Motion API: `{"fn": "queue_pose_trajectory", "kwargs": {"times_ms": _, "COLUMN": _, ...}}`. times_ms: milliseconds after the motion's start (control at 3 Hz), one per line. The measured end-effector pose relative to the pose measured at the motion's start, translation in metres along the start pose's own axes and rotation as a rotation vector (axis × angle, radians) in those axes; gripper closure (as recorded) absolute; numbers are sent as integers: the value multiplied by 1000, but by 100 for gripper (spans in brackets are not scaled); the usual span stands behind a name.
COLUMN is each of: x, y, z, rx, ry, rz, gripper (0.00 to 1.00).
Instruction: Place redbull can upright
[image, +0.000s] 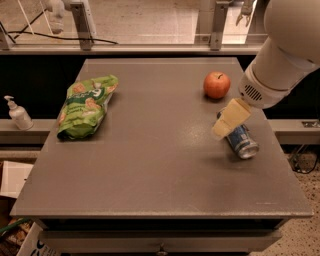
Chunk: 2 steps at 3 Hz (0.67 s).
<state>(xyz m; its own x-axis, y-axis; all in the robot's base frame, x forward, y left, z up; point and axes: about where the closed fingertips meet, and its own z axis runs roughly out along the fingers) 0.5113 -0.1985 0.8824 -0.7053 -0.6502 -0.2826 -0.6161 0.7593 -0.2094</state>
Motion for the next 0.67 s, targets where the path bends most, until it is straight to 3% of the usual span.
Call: {"fn": "queue_pose_trajectory", "kwargs": {"times_ms": 667, "x": -32, "y": -7, "z": 22, "rx": 6, "ry": 50, "rz": 152, "gripper": 0}}
